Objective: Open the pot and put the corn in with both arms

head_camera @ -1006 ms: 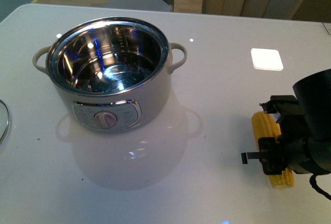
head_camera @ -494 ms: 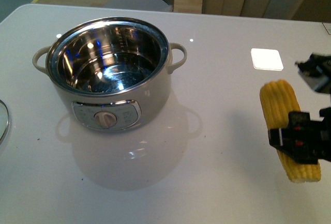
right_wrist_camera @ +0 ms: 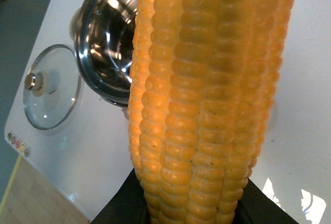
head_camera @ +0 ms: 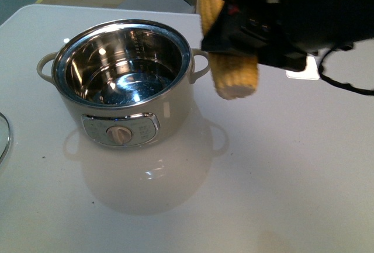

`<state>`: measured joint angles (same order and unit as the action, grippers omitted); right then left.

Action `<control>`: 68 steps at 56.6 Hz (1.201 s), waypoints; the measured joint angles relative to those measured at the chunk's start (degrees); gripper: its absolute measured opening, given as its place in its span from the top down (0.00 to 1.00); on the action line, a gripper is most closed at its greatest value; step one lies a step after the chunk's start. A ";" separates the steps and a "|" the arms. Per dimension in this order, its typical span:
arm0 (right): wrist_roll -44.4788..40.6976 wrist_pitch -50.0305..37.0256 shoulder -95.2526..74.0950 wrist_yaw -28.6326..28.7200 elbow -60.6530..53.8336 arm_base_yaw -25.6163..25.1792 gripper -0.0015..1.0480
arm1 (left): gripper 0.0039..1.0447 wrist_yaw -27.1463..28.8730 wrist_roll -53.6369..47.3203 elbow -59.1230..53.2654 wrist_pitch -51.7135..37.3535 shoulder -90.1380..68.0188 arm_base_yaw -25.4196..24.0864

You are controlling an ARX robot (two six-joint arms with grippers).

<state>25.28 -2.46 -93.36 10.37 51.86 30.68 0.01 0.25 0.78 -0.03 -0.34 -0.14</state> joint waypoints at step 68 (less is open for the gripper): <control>18.73 13.84 -31.26 0.44 40.52 9.27 0.69 | 0.06 0.00 0.00 0.00 0.00 0.00 0.00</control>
<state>44.01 11.38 -124.62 10.81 92.38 39.94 0.01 0.25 0.78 -0.03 -0.34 -0.14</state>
